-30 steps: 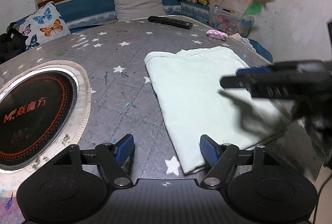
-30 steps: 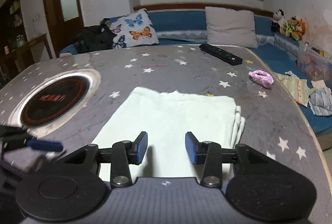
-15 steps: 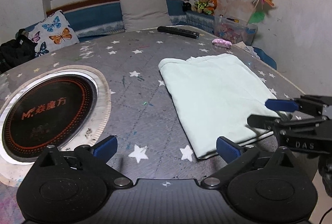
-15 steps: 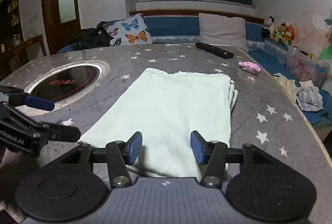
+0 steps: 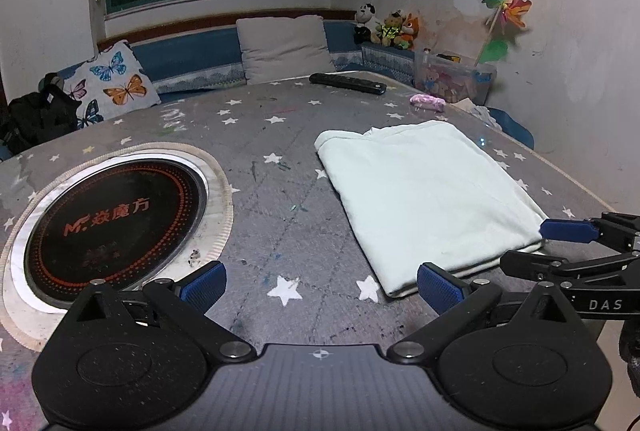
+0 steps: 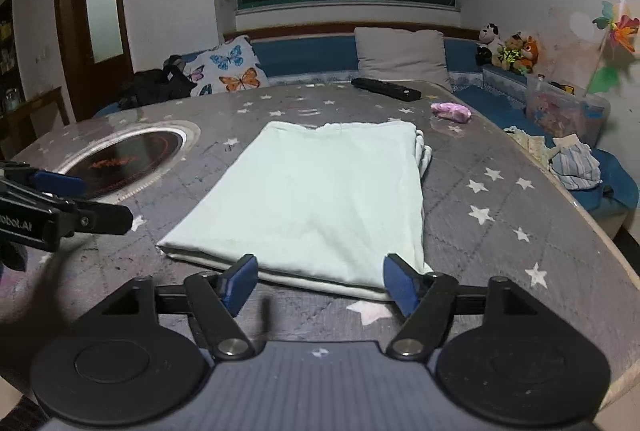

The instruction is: Fold clothes

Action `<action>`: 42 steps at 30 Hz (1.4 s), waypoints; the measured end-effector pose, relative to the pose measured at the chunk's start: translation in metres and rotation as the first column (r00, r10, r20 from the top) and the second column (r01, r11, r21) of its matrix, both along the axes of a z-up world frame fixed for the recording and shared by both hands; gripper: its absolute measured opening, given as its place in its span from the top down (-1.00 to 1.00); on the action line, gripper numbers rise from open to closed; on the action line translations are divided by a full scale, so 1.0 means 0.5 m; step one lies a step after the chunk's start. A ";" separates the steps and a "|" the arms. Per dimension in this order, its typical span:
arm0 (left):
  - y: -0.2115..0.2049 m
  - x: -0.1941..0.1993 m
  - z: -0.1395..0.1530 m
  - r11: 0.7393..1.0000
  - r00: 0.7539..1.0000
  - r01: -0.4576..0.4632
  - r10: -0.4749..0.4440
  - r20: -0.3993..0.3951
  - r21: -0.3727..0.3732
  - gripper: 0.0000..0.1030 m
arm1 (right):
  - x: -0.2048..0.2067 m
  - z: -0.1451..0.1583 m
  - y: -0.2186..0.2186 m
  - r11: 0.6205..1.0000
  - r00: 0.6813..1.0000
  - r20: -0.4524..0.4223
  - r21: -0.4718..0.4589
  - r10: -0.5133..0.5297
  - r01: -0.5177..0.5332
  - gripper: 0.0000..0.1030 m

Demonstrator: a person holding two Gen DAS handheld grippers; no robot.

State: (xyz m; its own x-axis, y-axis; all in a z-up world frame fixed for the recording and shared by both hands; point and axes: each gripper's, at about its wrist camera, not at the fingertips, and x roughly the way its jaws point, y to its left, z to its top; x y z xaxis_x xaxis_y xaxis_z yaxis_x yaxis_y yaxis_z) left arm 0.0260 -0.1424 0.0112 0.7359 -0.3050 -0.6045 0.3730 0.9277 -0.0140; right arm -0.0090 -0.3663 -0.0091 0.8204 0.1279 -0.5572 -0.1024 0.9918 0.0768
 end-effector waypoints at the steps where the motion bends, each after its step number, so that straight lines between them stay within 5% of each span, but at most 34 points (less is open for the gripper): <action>1: -0.001 -0.003 0.000 1.000 1.000 0.003 -0.003 0.000 0.001 -1.00 | -0.002 0.001 0.001 1.000 1.000 -0.001 0.002 -0.004 0.004 -0.61; 12: -0.001 -0.027 -0.003 1.000 1.000 0.023 -0.023 -0.007 0.007 -1.00 | -0.025 0.000 0.014 0.998 0.998 -0.007 0.036 -0.059 0.060 -0.99; 42: 0.010 -0.082 -0.017 1.000 1.000 0.019 -0.019 -0.005 0.019 -1.00 | -0.074 0.004 0.059 0.995 0.995 -0.003 0.011 -0.099 0.099 -1.00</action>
State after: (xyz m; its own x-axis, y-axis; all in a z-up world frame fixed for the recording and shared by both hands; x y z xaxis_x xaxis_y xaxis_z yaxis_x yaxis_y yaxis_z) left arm -0.0148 -0.1375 0.0026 0.7270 -0.3076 -0.6139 0.3907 0.9205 0.0015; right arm -0.0462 -0.3370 -0.0069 0.8281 0.0518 -0.5582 -0.0032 0.9961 0.0878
